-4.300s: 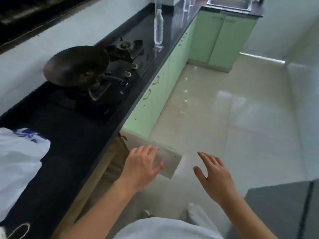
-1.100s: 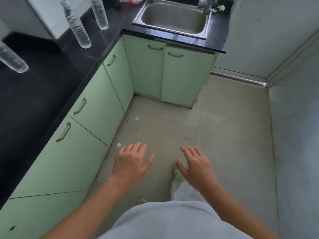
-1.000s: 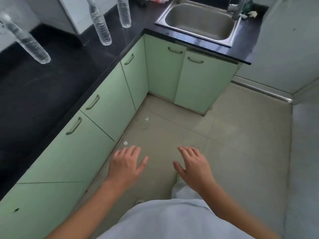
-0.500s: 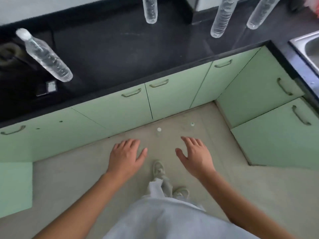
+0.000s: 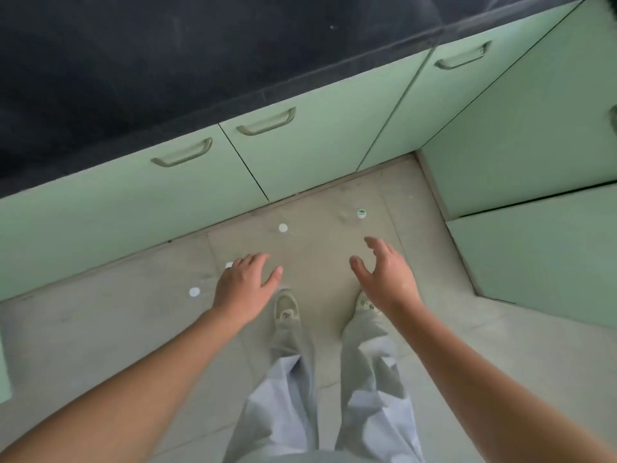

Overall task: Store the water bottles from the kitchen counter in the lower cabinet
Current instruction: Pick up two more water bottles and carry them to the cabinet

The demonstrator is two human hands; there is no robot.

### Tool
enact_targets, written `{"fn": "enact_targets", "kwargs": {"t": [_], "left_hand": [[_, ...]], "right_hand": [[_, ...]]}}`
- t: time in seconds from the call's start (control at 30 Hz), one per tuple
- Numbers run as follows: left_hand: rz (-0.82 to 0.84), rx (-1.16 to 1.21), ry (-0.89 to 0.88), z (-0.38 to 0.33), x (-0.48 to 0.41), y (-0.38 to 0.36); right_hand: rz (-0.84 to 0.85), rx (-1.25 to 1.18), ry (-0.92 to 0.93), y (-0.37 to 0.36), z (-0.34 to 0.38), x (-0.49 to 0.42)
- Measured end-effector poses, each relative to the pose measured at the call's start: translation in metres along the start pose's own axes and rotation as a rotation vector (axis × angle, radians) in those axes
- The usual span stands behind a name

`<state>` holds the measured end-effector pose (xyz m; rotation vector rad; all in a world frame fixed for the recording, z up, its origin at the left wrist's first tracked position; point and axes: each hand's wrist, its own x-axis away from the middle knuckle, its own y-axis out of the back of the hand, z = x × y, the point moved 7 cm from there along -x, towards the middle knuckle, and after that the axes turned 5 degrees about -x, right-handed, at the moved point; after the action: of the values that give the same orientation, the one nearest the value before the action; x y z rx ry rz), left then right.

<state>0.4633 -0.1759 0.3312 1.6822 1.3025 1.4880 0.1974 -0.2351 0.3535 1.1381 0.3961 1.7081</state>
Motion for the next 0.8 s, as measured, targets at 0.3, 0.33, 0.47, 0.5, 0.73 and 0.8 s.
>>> {"fn": "enact_targets", "kwargs": {"t": [0.3, 0.33, 0.47, 0.5, 0.73, 0.8], "left_hand": [[0.031, 0.298, 0.413, 0.049, -0.062, -0.132], [0.022, 0.350, 0.457, 0.053, -0.064, -0.147], [-0.027, 0.500, 0.552, 0.058, -0.083, -0.205], [-0.033, 0.525, 0.561, 0.059, -0.091, -0.224], [-0.065, 0.673, 0.668, 0.063, -0.142, -0.308], [-0.116, 0.726, 0.738, 0.070, -0.161, -0.327]], "right_hand": [[0.050, -0.164, -0.153, -0.070, -0.107, -0.140], [0.044, -0.178, -0.161, -0.078, -0.117, -0.150], [0.048, -0.241, -0.224, -0.114, -0.156, -0.192], [0.050, -0.249, -0.246, -0.129, -0.169, -0.204], [0.023, -0.313, -0.364, -0.199, -0.220, -0.261], [-0.012, -0.345, -0.405, -0.218, -0.234, -0.277]]}}
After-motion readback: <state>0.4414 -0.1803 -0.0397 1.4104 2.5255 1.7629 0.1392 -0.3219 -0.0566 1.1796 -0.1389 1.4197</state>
